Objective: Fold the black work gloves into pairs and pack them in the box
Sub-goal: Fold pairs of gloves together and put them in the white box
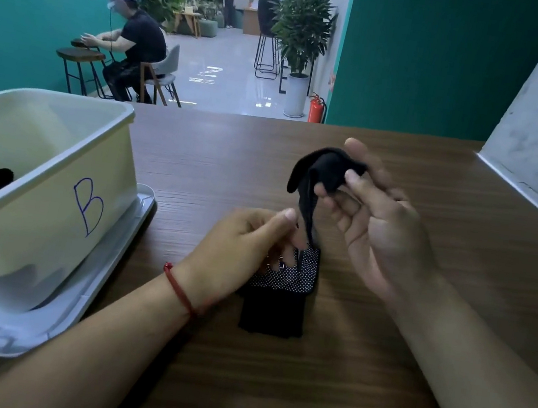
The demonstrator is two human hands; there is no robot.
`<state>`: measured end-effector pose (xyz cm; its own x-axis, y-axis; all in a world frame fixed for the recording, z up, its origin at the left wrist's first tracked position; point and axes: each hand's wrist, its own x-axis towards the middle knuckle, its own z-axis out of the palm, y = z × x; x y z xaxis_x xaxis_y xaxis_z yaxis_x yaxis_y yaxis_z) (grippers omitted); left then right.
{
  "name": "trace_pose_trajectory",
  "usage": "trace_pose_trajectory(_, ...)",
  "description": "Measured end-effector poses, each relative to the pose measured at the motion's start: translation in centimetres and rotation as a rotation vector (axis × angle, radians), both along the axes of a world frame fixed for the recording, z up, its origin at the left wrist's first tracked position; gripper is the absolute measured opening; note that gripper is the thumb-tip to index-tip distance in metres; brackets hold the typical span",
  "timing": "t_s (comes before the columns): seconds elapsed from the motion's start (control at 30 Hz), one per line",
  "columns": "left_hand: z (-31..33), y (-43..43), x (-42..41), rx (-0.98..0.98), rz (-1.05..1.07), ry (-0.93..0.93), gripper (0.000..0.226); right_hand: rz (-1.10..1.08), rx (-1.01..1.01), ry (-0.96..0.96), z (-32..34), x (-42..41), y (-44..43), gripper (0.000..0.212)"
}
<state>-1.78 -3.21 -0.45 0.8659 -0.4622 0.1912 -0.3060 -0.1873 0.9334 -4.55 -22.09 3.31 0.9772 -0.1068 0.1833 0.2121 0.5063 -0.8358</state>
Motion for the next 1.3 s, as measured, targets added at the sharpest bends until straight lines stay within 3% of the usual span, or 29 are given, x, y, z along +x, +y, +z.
trace_pose_trajectory(0.07, 0.6, -0.4, -0.6, -0.145, -0.173, 0.342, 0.070, 0.005, 0.045, -0.023, 0.2, -0.2, 0.3, 0.037)
trace_pose_trajectory(0.13, 0.6, -0.7, -0.9, -0.187, -0.310, 0.482, 0.085, 0.022, 0.033, -0.052, 0.2, -0.4, 0.4, 0.036)
trace_pose_trajectory(0.3, 0.4, -1.4, -0.5, -0.384, -0.296, 0.576, 0.091, 0.061, -0.078, -0.091, 0.0, -0.5, -0.2, 0.037)
trace_pose_trajectory(0.4, 0.4, -1.1, 0.1, -0.481, -0.213, 0.561, 0.086, -0.028, -0.207, -0.078, -0.5, -0.2, 0.1, 0.024)
trace_pose_trajectory(0.5, 0.8, -0.7, 0.4, -0.550, -0.130, 0.569, 0.078, -0.239, -0.465, -0.104, -1.2, -0.1, 0.4, 0.010)
trace_pose_trajectory(0.6, 0.8, -0.6, 0.7, -0.546, -0.021, 0.542, 0.067, -0.456, -0.903, -0.247, -2.3, 0.0, -0.2, 0.017)
trace_pose_trajectory(0.67, 0.8, -0.5, 0.8, -0.572, -0.016, 0.567, 0.062, -0.548, -1.080, -0.344, -2.5, 0.0, -0.3, 0.022)
trace_pose_trajectory(0.8, 0.9, -0.2, 0.7, -0.555, -0.085, 0.674, 0.066, -0.528, -1.114, -0.533, -2.2, -0.2, -0.1, 0.026)
trace_pose_trajectory(0.93, 0.5, -0.5, 0.6, -0.511, -0.094, 0.712, 0.064, -0.525, -1.124, -0.497, -2.7, -0.5, 0.1, 0.025)
trace_pose_trajectory(1.1, 0.7, 0.0, 0.8, -0.626, -0.213, 0.845, 0.089, -0.397, -1.056, -0.536, -2.9, -0.5, 0.4, 0.025)
trace_pose_trajectory(1.2, 0.7, 0.2, 0.9, -0.721, -0.224, 0.861, 0.103, -0.350, -1.133, -0.566, -2.9, -1.0, 0.6, 0.024)
trace_pose_trajectory(1.3, 0.8, 0.9, 1.3, -0.799, -0.201, 0.884, 0.095, -0.271, -1.223, -0.615, -2.9, -1.4, 0.5, 0.024)
